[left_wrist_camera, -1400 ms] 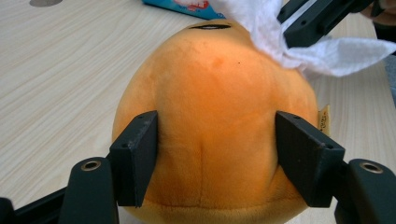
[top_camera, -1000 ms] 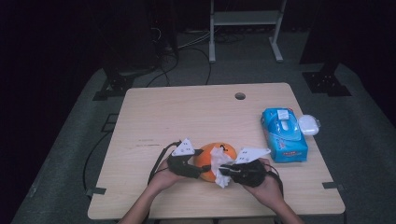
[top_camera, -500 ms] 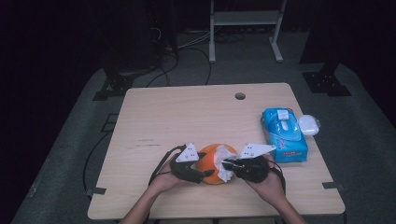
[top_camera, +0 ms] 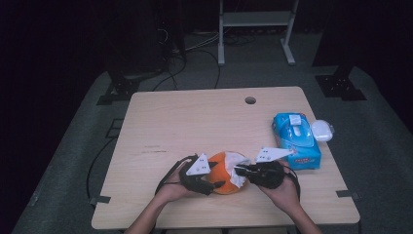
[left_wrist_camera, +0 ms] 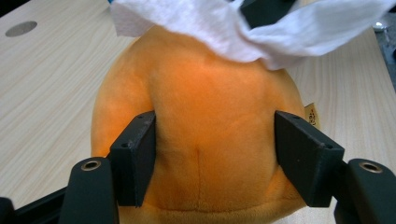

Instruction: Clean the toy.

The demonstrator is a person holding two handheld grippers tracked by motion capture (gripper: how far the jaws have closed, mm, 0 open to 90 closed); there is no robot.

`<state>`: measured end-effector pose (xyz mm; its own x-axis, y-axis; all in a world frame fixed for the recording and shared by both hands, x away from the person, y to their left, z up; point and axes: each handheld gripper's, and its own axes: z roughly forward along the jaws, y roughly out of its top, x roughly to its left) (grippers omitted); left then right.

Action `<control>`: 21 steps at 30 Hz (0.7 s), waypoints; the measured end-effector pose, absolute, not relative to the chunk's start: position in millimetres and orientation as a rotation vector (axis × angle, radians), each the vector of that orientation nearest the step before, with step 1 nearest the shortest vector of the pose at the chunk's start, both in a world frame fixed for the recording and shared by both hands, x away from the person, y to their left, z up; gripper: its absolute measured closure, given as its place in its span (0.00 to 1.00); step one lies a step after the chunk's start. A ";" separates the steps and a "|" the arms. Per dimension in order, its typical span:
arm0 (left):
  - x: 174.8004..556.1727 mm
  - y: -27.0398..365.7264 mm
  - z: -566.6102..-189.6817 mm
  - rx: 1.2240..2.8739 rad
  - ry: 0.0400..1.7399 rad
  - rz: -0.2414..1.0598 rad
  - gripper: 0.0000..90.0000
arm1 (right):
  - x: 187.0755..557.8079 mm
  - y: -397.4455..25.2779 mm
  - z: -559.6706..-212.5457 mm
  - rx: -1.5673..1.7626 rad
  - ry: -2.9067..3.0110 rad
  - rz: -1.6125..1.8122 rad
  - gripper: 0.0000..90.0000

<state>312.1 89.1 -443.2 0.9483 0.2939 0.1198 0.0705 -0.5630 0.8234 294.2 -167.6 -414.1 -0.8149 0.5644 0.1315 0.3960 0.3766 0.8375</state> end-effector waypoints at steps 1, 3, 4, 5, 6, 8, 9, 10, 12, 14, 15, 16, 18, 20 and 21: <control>311.7 89.1 -443.4 2.155 0.259 0.301 0.36 | 296.2 -169.8 -415.3 0.875 2.454 1.416 0.92; 311.2 89.7 -443.6 2.155 0.256 0.305 0.36 | 301.7 -178.4 -418.0 0.927 2.435 1.412 0.92; 310.7 89.4 -443.7 2.156 0.255 0.306 0.36 | 304.6 -183.6 -418.8 0.959 2.419 1.403 0.92; 310.5 89.2 -443.6 2.157 0.251 0.308 0.36 | 307.3 -188.5 -419.3 0.987 2.403 1.397 0.92; 310.6 88.9 -443.5 2.159 0.247 0.308 0.36 | 308.9 -192.3 -419.3 1.017 2.389 1.398 0.92; 311.3 88.8 -443.2 2.163 0.242 0.302 0.36 | 308.4 -193.8 -418.6 1.027 2.385 1.417 0.92; 312.3 89.8 -442.3 2.170 0.240 0.285 0.36 | 306.9 -191.2 -418.1 1.009 2.391 1.414 0.92; 315.0 91.6 -440.1 2.176 0.247 0.243 0.34 | 305.5 -187.7 -418.0 0.985 2.402 1.403 0.92; 322.2 99.0 -430.2 2.147 0.300 0.168 0.25 | 303.3 -181.4 -418.6 0.963 2.414 1.385 0.92; 328.2 106.0 -423.5 2.051 0.372 0.129 0.25 | 300.8 -179.0 -419.1 0.948 2.419 1.373 0.92; 330.2 106.3 -423.3 2.049 0.394 0.131 0.25 | 299.2 -178.8 -418.9 0.939 2.421 1.366 0.92; 330.7 103.9 -426.3 2.077 0.390 0.137 0.27 | 297.6 -179.1 -418.2 0.941 2.423 1.371 0.92; 327.4 98.0 -436.2 2.113 0.358 0.169 0.29 | 294.2 -177.9 -415.5 0.927 2.423 1.396 0.92; 325.8 97.0 -438.7 2.100 0.357 0.184 0.31 | 290.7 -174.0 -413.7 0.888 2.440 1.414 0.92; 325.7 97.5 -438.0 2.111 0.352 0.193 0.32 | 289.6 -172.1 -413.9 0.877 2.445 1.416 0.92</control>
<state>325.7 97.5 -438.0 0.9459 0.3244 -0.0005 0.1737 -0.5050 0.8455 289.6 -172.1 -413.9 -0.8089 0.5732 0.1311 0.3989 0.3710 0.8386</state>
